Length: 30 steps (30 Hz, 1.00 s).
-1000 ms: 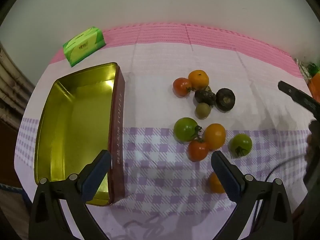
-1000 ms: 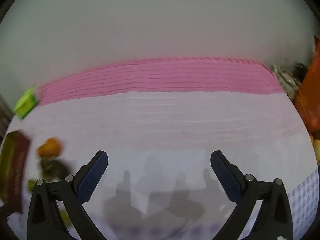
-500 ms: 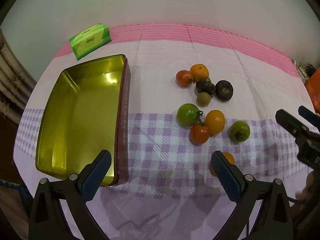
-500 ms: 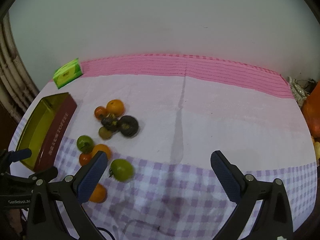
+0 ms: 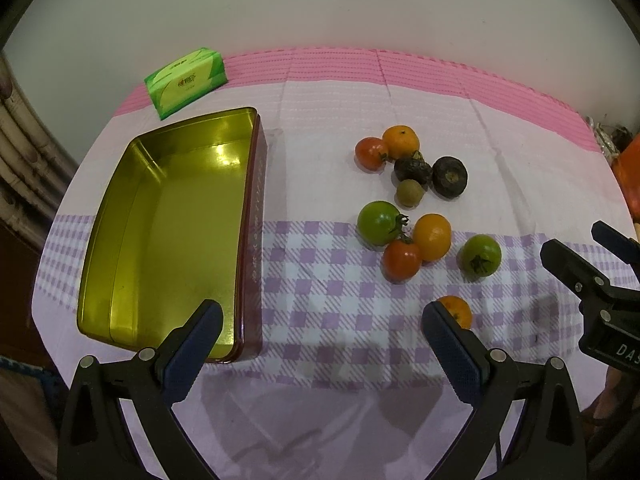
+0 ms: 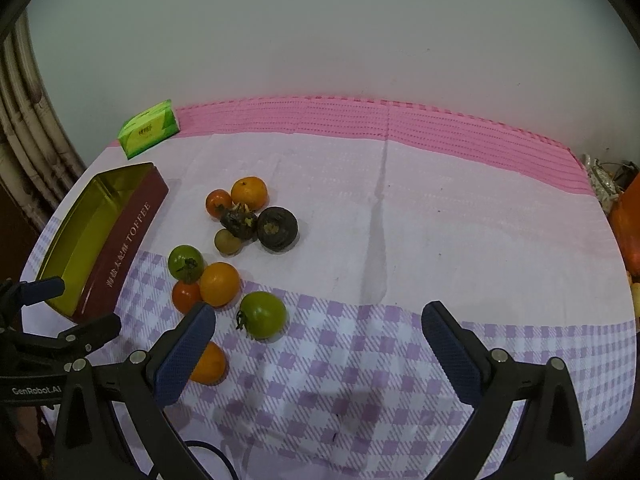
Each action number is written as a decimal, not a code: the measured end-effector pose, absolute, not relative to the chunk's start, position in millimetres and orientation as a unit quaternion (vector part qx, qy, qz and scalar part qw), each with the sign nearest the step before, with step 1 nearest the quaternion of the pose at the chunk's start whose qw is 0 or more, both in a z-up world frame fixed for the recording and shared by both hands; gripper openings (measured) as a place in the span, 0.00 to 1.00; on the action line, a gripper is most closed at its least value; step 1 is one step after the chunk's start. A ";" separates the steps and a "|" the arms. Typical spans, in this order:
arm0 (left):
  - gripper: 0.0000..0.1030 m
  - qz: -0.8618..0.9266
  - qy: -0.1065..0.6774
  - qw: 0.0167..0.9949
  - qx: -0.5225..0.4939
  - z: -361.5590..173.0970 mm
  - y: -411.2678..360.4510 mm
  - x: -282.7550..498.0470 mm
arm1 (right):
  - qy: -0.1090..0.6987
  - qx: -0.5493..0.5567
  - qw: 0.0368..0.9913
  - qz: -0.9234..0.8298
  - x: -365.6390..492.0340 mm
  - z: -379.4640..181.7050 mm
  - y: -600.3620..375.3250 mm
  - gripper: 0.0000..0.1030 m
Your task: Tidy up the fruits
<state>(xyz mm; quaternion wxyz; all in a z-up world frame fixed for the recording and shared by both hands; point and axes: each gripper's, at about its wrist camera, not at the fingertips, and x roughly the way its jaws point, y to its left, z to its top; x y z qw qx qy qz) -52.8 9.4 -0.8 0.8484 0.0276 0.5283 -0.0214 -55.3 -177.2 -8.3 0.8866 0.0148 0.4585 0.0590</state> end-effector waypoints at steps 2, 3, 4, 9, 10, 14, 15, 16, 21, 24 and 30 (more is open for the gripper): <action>0.97 -0.021 0.529 0.848 0.028 -0.9 9.5 -52.8 | 0.459 0.015 0.887 0.058 -54.8 -8.5 -175.4 1.00; 0.97 -0.020 0.530 0.848 0.027 -1.5 8.8 -52.4 | 0.459 0.014 0.886 0.058 -54.5 -9.0 -175.0 1.00; 0.97 -0.020 0.530 0.847 0.027 -1.6 9.1 -52.3 | 0.460 0.015 0.886 0.060 -54.3 -9.2 -174.6 1.00; 0.97 -0.020 0.532 0.846 0.027 -2.6 8.5 -50.1 | 0.461 0.013 0.885 0.066 -53.4 -10.7 -171.0 1.00; 0.97 -0.020 0.531 0.846 0.028 -3.2 8.4 -50.5 | 0.460 0.013 0.885 0.066 -53.6 -10.9 -170.5 1.00; 0.97 -0.021 0.533 0.845 0.028 -3.1 8.0 -51.0 | 0.460 0.011 0.885 0.067 -54.6 -12.2 -169.5 1.00; 0.97 -0.022 0.533 0.845 0.028 -3.1 8.2 -51.2 | 0.460 0.010 0.886 0.066 -54.9 -12.5 -169.3 1.00; 0.97 -0.022 0.534 0.845 0.027 -3.2 8.1 -51.4 | 0.460 0.009 0.885 0.066 -54.9 -12.5 -169.1 1.00; 0.97 -0.023 0.537 0.843 0.031 -4.0 4.6 -51.8 | 0.460 0.007 0.885 0.068 -55.7 -13.8 -168.3 1.00; 0.97 -0.024 0.537 0.842 0.032 -4.4 3.0 -51.2 | 0.461 0.009 0.884 0.069 -56.2 -14.0 -167.6 1.00; 0.97 -0.024 0.539 0.841 0.033 -4.7 2.3 -50.9 | 0.461 0.011 0.884 0.071 -55.9 -15.0 -168.7 1.00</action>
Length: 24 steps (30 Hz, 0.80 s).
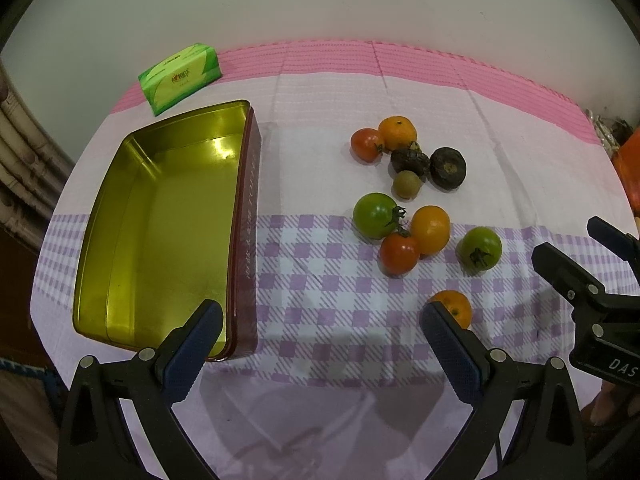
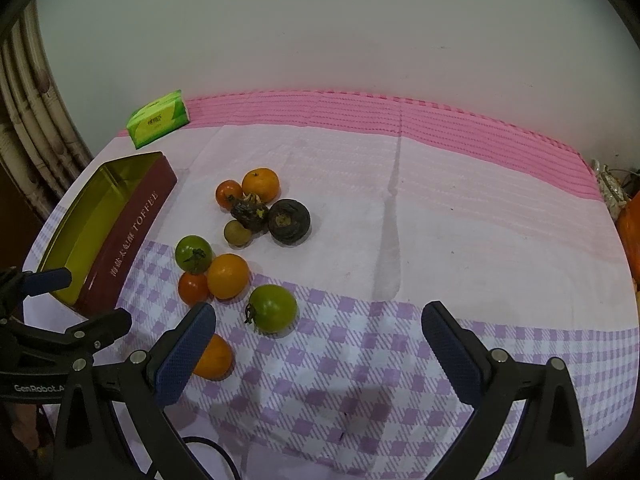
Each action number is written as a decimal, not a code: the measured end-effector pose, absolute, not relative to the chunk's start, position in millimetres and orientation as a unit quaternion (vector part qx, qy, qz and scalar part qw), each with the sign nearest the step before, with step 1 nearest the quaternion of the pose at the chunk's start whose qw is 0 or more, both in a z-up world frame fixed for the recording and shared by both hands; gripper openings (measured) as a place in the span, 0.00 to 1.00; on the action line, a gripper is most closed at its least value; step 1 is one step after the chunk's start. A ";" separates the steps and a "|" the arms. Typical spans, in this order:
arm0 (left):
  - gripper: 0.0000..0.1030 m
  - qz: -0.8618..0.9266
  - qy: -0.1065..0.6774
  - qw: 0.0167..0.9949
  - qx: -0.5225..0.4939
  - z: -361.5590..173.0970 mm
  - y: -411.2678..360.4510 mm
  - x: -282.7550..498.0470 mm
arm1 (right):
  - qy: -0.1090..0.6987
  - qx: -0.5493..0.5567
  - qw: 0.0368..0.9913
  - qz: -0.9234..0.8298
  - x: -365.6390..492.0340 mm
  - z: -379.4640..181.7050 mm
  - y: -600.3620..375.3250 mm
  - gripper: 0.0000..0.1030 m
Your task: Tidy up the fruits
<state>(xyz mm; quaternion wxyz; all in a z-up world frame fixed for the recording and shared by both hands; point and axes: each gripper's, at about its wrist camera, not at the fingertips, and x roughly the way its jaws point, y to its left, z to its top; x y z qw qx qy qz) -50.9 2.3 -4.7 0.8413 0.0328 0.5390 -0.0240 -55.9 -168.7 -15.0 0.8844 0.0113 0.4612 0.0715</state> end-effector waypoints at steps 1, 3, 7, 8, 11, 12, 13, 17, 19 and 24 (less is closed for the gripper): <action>0.97 -0.024 0.539 0.841 0.033 -4.9 2.1 -51.0 | 0.461 0.013 0.884 0.072 -56.1 -15.2 -169.5 1.00; 0.97 -0.024 0.539 0.841 0.033 -5.1 2.0 -50.9 | 0.461 0.013 0.884 0.070 -56.1 -15.6 -168.5 1.00; 0.97 -0.025 0.540 0.841 0.033 -5.6 2.4 -51.0 | 0.463 0.015 0.883 0.073 -56.7 -16.4 -168.3 1.00; 0.97 -0.025 0.540 0.840 0.033 -5.8 2.6 -51.0 | 0.463 0.014 0.883 0.073 -57.0 -16.2 -168.1 1.00; 0.97 -0.027 0.542 0.839 0.033 -6.2 3.4 -51.0 | 0.464 0.015 0.882 0.077 -57.3 -17.6 -166.4 1.00; 0.97 -0.027 0.542 0.839 0.033 -6.2 3.3 -51.4 | 0.458 0.013 0.886 0.070 -57.6 -18.1 -165.9 1.00; 0.97 -0.026 0.542 0.839 0.034 -6.3 3.1 -51.3 | 0.459 0.013 0.886 0.070 -58.4 -18.6 -165.3 1.00; 0.97 -0.026 0.542 0.839 0.032 -6.6 3.2 -51.5 | 0.460 0.014 0.885 0.072 -59.7 -19.9 -163.9 1.00; 0.97 -0.026 0.543 0.839 0.033 -6.7 3.2 -51.5 | 0.460 0.015 0.885 0.072 -59.3 -20.4 -163.6 0.99; 0.97 -0.029 0.544 0.838 0.034 -7.7 1.7 -52.5 | 0.460 0.014 0.885 0.072 -59.6 -21.0 -162.6 1.00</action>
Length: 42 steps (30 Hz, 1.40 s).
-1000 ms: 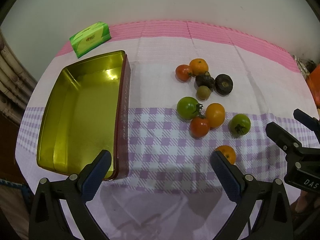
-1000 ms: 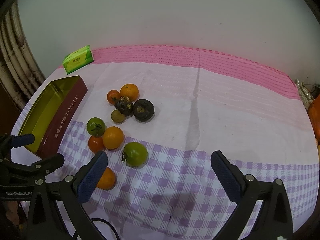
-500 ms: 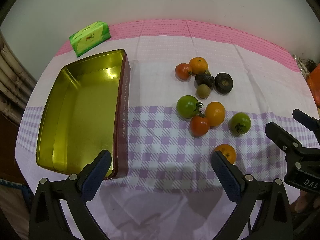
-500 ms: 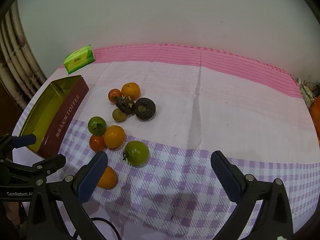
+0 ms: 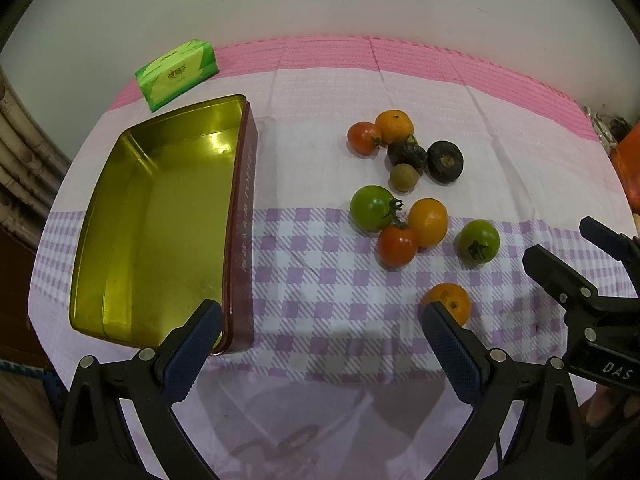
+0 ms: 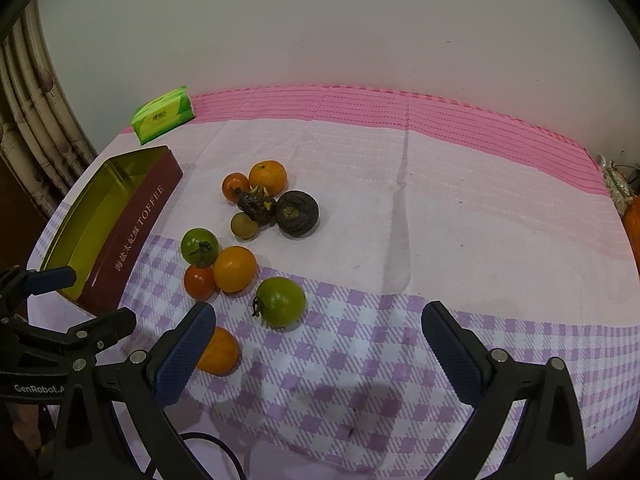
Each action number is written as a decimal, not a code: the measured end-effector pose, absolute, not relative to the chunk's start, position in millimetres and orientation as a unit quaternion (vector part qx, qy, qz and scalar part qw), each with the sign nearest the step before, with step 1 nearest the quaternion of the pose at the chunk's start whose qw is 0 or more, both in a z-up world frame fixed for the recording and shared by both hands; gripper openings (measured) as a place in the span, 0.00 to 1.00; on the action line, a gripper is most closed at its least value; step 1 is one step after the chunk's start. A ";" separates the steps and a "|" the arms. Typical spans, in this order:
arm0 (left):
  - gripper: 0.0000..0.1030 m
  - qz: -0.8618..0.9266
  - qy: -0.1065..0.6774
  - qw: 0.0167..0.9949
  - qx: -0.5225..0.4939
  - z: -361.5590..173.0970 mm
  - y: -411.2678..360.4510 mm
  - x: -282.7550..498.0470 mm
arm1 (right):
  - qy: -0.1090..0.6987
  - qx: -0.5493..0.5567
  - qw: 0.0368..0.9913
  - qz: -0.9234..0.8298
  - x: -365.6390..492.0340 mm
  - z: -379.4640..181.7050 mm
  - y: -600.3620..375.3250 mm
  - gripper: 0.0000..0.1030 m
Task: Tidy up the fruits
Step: 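Grasp the orange near the fruit pile with the left gripper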
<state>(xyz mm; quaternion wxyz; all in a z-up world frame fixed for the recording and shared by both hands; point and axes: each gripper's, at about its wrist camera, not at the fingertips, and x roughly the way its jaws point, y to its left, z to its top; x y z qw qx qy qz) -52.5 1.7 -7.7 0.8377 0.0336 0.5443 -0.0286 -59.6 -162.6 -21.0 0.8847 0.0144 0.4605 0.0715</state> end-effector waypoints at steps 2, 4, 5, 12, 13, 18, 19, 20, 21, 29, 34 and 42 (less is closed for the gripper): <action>0.97 -0.030 0.544 0.838 0.033 -7.5 1.0 -53.0 | 0.462 0.016 0.884 0.073 -59.8 -21.7 -162.6 0.99; 0.97 -0.030 0.544 0.838 0.033 -7.7 0.4 -52.6 | 0.462 0.015 0.884 0.071 -59.6 -21.9 -162.7 1.00; 0.97 -0.030 0.544 0.838 0.033 -7.7 0.4 -52.6 | 0.462 0.016 0.884 0.071 -59.5 -21.8 -163.6 1.00; 0.97 -0.034 0.543 0.838 0.034 -7.6 -2.5 -54.4 | 0.463 0.015 0.884 0.068 -60.2 -20.3 -168.3 0.99; 0.97 -0.037 0.543 0.838 0.033 -7.6 -3.6 -55.2 | 0.462 0.011 0.884 0.066 -61.6 -19.2 -170.7 0.99; 0.97 -0.070 0.538 0.840 0.027 -6.1 -14.9 -63.2 | 0.459 0.005 0.887 0.051 -70.9 -15.0 -188.8 0.99; 0.97 -0.080 0.538 0.839 0.026 -6.8 -18.7 -64.8 | 0.459 0.008 0.887 0.046 -74.0 -14.6 -195.8 0.99; 0.97 -0.092 0.540 0.836 0.026 -8.0 -23.4 -66.1 | 0.459 0.010 0.887 0.041 -76.0 -14.9 -201.2 0.99; 0.95 -0.104 0.540 0.835 0.026 -9.2 -28.7 -67.5 | 0.459 0.012 0.887 0.037 -77.1 -15.3 -205.6 0.99; 0.74 -0.146 0.557 0.816 0.054 -25.9 -66.0 -62.8 | 0.470 0.051 0.881 0.018 -75.5 -28.0 -232.0 0.99; 0.64 -0.153 0.573 0.803 0.053 -36.2 -77.0 -50.7 | 0.476 0.054 0.878 0.019 -74.9 -33.8 -232.8 0.99; 0.57 -0.155 0.592 0.788 0.064 -52.4 -89.1 -41.4 | 0.476 0.056 0.877 0.018 -73.1 -34.3 -232.6 0.99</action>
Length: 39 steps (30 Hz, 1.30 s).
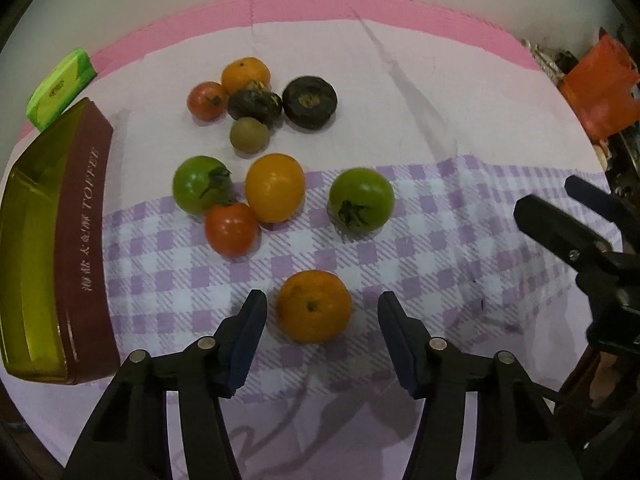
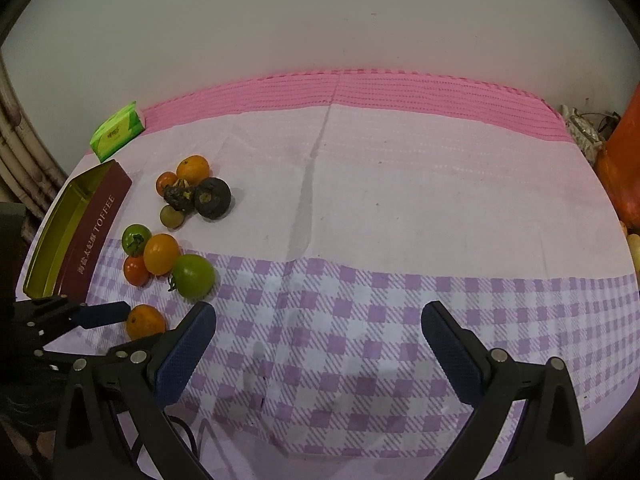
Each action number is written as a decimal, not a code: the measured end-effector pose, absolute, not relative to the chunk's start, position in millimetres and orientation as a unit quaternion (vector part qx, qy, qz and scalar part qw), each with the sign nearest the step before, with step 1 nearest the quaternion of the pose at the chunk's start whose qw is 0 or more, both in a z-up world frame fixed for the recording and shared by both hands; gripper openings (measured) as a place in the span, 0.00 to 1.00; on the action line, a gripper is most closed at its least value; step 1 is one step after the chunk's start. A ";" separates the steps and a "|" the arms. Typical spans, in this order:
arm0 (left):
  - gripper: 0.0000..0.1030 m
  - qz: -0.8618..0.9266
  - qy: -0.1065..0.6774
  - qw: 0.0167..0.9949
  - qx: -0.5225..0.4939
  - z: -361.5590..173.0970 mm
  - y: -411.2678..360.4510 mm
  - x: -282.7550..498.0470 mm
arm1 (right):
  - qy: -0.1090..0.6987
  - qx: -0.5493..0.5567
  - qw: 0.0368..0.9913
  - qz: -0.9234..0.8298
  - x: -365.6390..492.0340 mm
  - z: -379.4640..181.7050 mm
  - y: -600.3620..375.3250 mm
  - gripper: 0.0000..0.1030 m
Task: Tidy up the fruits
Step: 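Grasp the orange near the fruit pile with the left gripper, then carry the orange into the tin with the left gripper while the right gripper grasps the green tomato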
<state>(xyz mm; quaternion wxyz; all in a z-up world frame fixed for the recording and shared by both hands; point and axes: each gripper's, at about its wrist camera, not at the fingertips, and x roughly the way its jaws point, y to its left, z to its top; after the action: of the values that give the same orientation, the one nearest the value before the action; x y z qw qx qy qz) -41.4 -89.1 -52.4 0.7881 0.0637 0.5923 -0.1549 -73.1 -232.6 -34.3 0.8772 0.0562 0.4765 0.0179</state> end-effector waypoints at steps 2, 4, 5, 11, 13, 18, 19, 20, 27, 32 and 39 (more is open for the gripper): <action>0.56 -0.154 0.591 0.789 0.067 -55.5 -92.3 -39.9 | 0.475 0.057 0.878 0.020 -73.1 -34.5 -232.4 0.99; 0.46 -0.153 0.592 0.788 0.069 -57.7 -92.8 -38.0 | 0.475 0.058 0.878 0.020 -73.0 -35.0 -232.4 0.99; 0.42 -0.148 0.592 0.789 0.073 -58.5 -92.5 -37.5 | 0.476 0.059 0.877 0.021 -72.9 -35.7 -232.5 0.99; 0.37 -0.151 0.595 0.787 0.064 -53.6 -84.6 -39.7 | 0.480 0.053 0.875 0.021 -71.8 -38.5 -226.9 0.99; 0.37 -0.155 0.590 0.791 0.056 -42.6 -75.3 -41.7 | 0.481 0.051 0.875 0.020 -71.3 -39.4 -224.5 0.99; 0.37 -0.131 0.546 0.827 0.028 3.3 -30.4 -37.8 | 0.489 0.040 0.871 0.027 -71.5 -45.2 -214.7 0.99; 0.37 -0.115 0.533 0.838 0.027 12.0 -17.5 -35.1 | 0.489 0.036 0.871 0.031 -71.3 -45.4 -211.0 0.99; 0.37 -0.095 0.522 0.847 0.028 19.5 -3.3 -31.1 | 0.488 0.030 0.872 0.034 -70.7 -45.0 -206.0 0.99; 0.37 0.021 0.528 0.849 0.019 9.7 100.0 -11.7 | 0.474 -0.015 0.879 0.057 -58.1 -41.0 -166.2 0.99; 0.37 0.056 0.559 0.828 0.000 -14.3 144.8 -9.2 | 0.472 -0.053 0.877 0.070 -48.9 -44.3 -141.2 0.98; 0.37 0.071 0.575 0.815 -0.003 -37.1 161.7 -7.0 | 0.477 -0.075 0.872 0.081 -37.9 -50.6 -121.5 0.85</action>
<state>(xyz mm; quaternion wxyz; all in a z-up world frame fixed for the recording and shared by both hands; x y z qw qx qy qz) -7.0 161.7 -37.1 0.8151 -0.0026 0.5749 0.0706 -37.9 -121.5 -50.6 0.8717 -0.0747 0.4774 0.0812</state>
